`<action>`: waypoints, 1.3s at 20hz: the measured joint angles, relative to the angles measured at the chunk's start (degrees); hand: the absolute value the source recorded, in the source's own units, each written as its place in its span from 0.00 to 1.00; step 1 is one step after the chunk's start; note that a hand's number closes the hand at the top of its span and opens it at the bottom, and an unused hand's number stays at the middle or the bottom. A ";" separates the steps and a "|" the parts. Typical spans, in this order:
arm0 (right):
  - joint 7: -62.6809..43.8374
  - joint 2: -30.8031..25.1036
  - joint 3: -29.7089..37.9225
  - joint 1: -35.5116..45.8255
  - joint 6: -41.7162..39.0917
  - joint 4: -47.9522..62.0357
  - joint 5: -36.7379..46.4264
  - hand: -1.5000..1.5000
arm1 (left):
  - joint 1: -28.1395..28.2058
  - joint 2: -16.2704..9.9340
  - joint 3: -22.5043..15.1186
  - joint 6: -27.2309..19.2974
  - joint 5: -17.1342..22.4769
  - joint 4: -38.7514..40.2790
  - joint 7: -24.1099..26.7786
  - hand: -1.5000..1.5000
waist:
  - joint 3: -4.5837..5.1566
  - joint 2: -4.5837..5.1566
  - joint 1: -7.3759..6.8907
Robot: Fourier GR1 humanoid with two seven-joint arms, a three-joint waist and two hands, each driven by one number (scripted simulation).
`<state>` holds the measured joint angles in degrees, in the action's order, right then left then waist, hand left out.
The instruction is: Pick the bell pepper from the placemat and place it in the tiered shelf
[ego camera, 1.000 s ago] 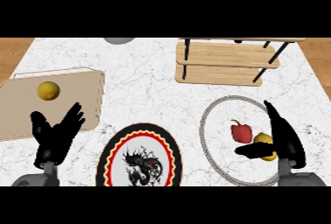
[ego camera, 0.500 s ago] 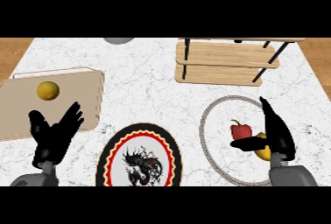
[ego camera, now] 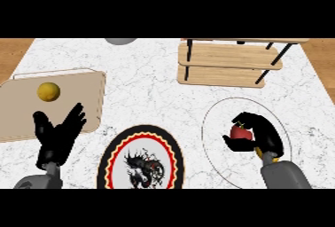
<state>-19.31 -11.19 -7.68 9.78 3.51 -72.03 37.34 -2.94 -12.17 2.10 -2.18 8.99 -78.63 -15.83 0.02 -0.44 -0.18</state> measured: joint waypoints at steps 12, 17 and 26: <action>-4.05 6.51 -9.53 1.25 -2.12 -9.98 6.64 1.00 | -0.52 0.19 1.49 1.79 -0.01 0.72 0.32 0.50 | -0.25 0.15 -0.10; -12.39 9.78 -18.33 8.62 -3.89 -12.46 6.78 1.00 | -0.57 0.23 1.45 1.96 -0.27 0.57 0.27 0.50 | -0.22 0.21 -0.42; -32.21 10.97 -20.55 19.77 -9.25 -33.29 12.35 1.00 | 0.58 0.52 1.64 1.68 -0.58 -0.24 -0.06 0.50 | -0.22 -0.14 0.42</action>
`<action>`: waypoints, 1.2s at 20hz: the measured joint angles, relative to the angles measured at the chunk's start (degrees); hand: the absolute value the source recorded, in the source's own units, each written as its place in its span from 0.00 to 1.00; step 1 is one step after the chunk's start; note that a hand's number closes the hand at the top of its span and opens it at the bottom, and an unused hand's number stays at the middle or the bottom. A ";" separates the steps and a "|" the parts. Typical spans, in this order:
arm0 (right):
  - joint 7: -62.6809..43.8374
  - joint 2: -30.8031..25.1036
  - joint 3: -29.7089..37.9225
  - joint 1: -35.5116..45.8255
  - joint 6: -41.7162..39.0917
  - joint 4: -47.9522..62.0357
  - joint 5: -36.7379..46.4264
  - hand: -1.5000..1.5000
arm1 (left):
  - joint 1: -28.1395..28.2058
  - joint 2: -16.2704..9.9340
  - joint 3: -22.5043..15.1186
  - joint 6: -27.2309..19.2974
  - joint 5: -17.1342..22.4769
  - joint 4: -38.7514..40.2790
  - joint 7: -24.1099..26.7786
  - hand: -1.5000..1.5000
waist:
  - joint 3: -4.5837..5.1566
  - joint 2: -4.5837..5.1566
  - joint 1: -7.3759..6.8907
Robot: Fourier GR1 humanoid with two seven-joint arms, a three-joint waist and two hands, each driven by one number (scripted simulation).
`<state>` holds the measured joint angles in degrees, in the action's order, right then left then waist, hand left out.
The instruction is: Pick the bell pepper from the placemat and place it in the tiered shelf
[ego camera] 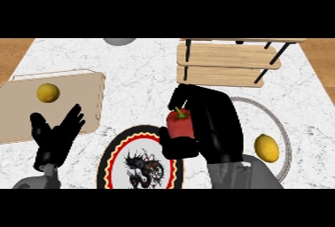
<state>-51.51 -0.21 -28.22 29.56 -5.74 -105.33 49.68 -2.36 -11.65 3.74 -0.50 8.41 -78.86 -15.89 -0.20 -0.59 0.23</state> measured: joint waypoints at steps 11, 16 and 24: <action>-6.75 -1.90 18.09 19.62 -11.59 -5.89 -3.15 1.00 | -0.52 0.64 0.02 -0.55 -0.84 -0.16 -0.59 0.50 | 0.01 0.20 -0.18; -5.87 -5.16 27.60 28.23 -13.60 -0.05 -5.95 1.00 | -0.40 0.43 0.37 0.11 -0.46 -0.45 -0.75 0.50 | 0.04 0.29 -0.39; -0.95 -12.08 36.05 35.98 -15.11 13.62 -8.57 1.00 | -0.62 0.35 0.82 1.30 -0.38 0.24 0.36 0.50 | 0.00 0.45 -0.71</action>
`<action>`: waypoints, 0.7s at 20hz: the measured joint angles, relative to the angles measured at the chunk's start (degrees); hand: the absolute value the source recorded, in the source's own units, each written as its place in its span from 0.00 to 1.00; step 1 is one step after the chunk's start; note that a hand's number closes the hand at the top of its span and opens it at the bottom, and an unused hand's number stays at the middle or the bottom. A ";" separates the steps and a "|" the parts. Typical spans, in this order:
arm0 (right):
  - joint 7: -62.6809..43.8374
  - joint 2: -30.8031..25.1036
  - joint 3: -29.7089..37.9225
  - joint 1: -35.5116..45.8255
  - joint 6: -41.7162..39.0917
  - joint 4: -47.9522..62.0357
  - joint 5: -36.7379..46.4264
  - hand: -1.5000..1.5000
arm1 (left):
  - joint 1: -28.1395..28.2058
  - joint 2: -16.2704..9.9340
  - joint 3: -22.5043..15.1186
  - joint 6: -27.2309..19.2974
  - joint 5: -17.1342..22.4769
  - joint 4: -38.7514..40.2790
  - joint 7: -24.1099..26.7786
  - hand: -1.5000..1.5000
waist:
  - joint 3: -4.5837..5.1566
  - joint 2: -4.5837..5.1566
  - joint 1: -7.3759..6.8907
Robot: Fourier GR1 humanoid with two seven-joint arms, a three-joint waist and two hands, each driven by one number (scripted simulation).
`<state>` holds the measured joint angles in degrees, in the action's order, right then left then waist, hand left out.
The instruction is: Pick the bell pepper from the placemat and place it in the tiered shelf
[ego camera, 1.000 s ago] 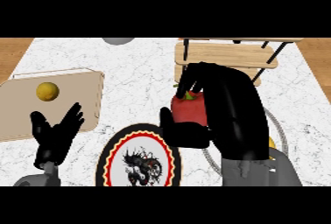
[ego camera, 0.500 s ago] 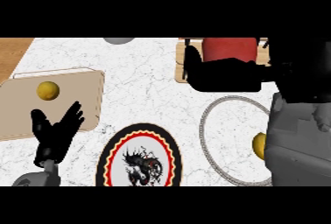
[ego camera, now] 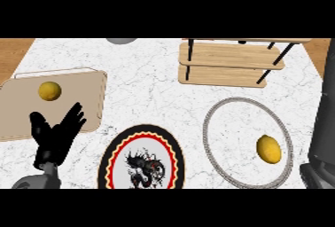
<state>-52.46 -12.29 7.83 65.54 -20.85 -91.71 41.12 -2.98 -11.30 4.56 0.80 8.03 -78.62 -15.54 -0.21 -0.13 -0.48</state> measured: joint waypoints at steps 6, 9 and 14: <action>7.34 -3.97 2.39 1.96 0.51 11.24 -1.57 1.00 | -0.13 0.21 -0.14 -0.11 -0.39 -0.54 -0.90 0.50 | 0.03 0.11 -0.21; 10.71 -5.52 2.12 3.50 0.88 16.61 -1.23 1.00 | 0.34 0.71 -0.39 -0.09 -0.52 -1.19 -0.57 0.50 | 0.03 0.15 -0.32; 18.11 -8.10 2.21 5.06 3.92 26.66 0.22 1.00 | 0.42 0.58 -0.40 -0.08 -0.78 -1.89 -1.70 0.50 | 0.07 0.27 -0.63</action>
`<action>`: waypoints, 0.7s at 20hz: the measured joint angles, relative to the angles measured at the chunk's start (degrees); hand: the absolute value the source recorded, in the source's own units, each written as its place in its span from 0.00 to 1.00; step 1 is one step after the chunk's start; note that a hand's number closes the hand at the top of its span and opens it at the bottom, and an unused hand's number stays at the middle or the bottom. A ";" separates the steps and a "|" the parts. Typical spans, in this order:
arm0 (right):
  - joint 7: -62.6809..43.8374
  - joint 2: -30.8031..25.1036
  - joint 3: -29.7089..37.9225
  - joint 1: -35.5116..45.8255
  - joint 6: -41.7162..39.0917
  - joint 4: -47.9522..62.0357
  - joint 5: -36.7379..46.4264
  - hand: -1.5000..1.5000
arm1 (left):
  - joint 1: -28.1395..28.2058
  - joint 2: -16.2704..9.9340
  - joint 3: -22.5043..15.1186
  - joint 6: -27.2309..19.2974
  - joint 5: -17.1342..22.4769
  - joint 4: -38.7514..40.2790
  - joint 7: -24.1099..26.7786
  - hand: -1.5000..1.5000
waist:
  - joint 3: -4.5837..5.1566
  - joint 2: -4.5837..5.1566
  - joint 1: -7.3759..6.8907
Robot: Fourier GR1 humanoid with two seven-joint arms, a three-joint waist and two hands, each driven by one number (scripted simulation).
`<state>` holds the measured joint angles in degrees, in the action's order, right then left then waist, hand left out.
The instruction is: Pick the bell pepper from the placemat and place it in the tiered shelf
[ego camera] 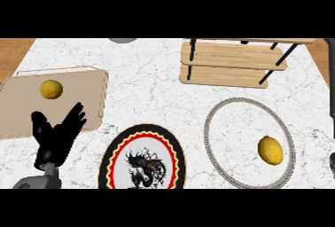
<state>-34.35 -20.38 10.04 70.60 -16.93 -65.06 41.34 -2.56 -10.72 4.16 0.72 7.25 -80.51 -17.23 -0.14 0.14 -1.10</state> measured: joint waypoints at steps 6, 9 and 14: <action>5.97 -0.16 -0.56 0.77 5.80 8.85 2.35 1.00 | -0.59 -0.12 0.52 0.45 0.15 0.53 -0.57 0.50 | -0.04 0.01 -0.01; 8.93 -0.61 -0.13 1.92 8.30 13.37 2.91 1.00 | -0.28 0.31 0.56 0.39 0.02 0.49 0.15 0.50 | -0.04 0.03 -0.04; 14.05 -0.69 0.47 4.38 12.42 20.72 3.56 1.00 | -0.35 0.68 0.30 0.30 -0.57 0.50 0.36 0.50 | -0.04 0.09 -0.21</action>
<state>-20.30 -21.07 10.51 74.98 -4.51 -44.34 44.90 -2.91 -10.04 4.46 1.02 6.68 -80.01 -16.88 -0.18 0.23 -1.31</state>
